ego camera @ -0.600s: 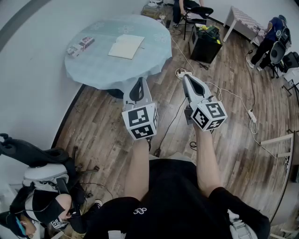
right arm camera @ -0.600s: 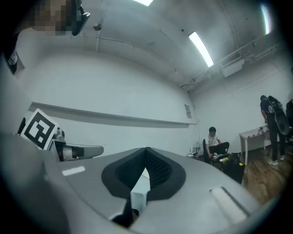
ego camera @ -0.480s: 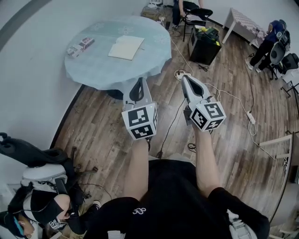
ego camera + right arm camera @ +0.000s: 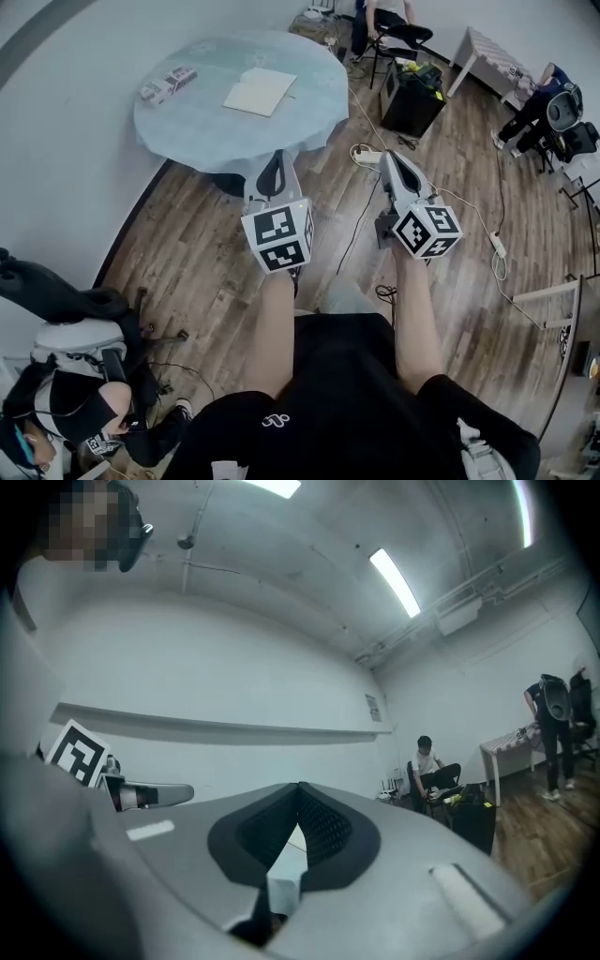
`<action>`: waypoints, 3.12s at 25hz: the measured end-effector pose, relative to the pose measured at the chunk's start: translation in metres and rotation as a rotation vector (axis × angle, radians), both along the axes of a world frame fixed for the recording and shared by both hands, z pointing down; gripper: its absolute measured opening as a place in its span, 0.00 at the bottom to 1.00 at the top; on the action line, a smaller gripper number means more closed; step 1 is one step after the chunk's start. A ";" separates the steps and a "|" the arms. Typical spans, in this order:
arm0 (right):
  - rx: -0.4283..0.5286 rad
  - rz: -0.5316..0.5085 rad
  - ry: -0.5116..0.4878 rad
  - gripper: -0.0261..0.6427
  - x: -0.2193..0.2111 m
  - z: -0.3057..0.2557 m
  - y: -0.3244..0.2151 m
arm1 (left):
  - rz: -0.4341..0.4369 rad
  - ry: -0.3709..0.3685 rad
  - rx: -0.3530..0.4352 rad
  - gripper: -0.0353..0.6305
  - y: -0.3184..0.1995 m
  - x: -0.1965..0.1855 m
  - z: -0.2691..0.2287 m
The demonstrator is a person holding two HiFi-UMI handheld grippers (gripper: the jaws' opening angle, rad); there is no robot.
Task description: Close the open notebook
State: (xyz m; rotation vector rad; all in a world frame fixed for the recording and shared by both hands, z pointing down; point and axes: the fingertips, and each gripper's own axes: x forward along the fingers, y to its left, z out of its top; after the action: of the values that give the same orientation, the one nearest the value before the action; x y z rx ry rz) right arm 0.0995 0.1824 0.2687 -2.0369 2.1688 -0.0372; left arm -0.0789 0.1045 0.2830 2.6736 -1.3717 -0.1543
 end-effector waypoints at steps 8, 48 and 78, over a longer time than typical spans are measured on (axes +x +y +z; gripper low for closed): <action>0.018 0.009 -0.012 0.05 -0.003 -0.011 -0.011 | -0.009 0.021 0.018 0.06 -0.019 -0.013 -0.012; -0.175 -0.058 -0.031 0.05 0.099 0.109 -0.246 | -0.039 -0.067 -0.141 0.06 -0.240 0.103 0.106; -0.685 -0.521 -0.292 0.31 0.104 0.268 -0.595 | -0.360 -0.218 -0.438 0.06 -0.486 0.101 0.182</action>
State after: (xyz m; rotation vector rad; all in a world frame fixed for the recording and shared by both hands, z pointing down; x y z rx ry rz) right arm 0.2032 -0.4121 0.5363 -1.4812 2.6275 -1.1983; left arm 0.0219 -0.3817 0.4649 2.1188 -1.7063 0.3710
